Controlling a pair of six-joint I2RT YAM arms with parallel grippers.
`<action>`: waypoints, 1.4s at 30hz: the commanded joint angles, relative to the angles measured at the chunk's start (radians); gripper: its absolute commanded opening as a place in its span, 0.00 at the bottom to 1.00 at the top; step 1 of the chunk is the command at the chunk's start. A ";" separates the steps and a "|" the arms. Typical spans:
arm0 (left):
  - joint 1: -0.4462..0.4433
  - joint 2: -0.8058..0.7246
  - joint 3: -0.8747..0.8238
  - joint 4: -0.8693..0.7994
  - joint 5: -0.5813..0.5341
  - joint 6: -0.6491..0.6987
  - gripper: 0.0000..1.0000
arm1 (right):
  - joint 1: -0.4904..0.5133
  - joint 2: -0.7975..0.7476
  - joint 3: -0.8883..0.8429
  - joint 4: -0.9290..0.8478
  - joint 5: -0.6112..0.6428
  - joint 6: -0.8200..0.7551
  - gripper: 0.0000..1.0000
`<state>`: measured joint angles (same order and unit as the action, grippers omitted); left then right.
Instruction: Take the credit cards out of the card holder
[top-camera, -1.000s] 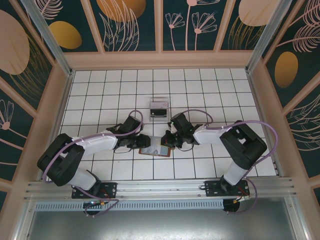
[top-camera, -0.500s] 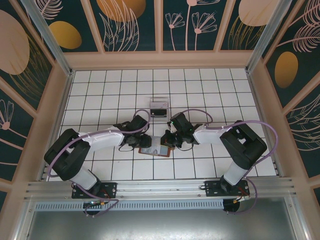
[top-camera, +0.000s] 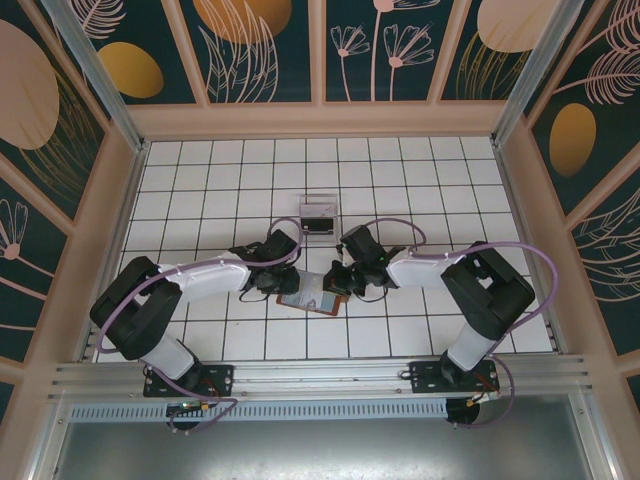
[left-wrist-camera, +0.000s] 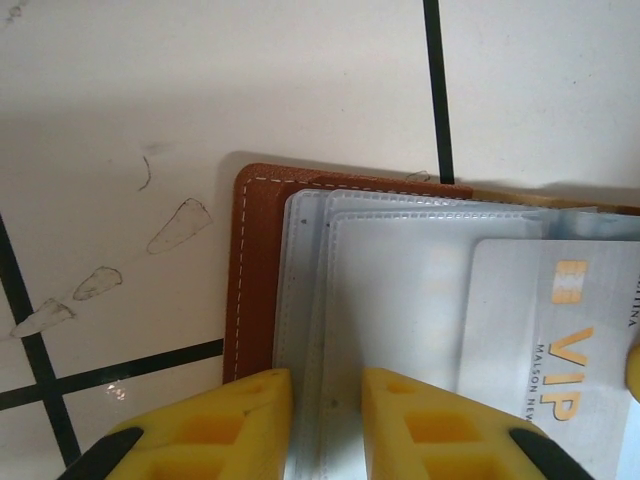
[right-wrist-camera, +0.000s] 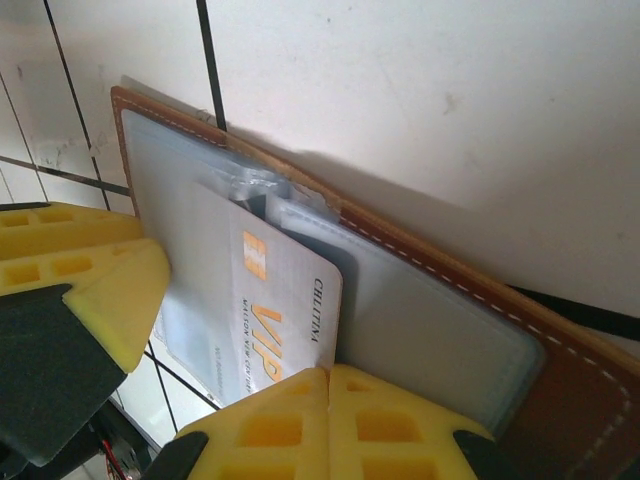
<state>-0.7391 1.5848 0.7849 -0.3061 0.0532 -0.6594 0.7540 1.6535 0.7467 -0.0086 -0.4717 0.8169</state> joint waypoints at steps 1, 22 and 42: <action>0.005 0.072 -0.053 -0.105 -0.064 0.003 0.24 | -0.006 -0.044 0.012 -0.058 0.034 -0.025 0.01; 0.006 0.011 -0.132 0.032 0.099 -0.052 0.24 | -0.016 -0.166 0.123 -0.295 0.147 -0.148 0.00; 0.005 -0.102 -0.239 0.126 0.218 -0.124 0.24 | -0.035 -0.229 0.318 -0.463 0.370 -0.656 0.00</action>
<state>-0.7315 1.4754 0.5953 -0.0738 0.2417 -0.7616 0.7349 1.4315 1.0092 -0.4213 -0.1894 0.3073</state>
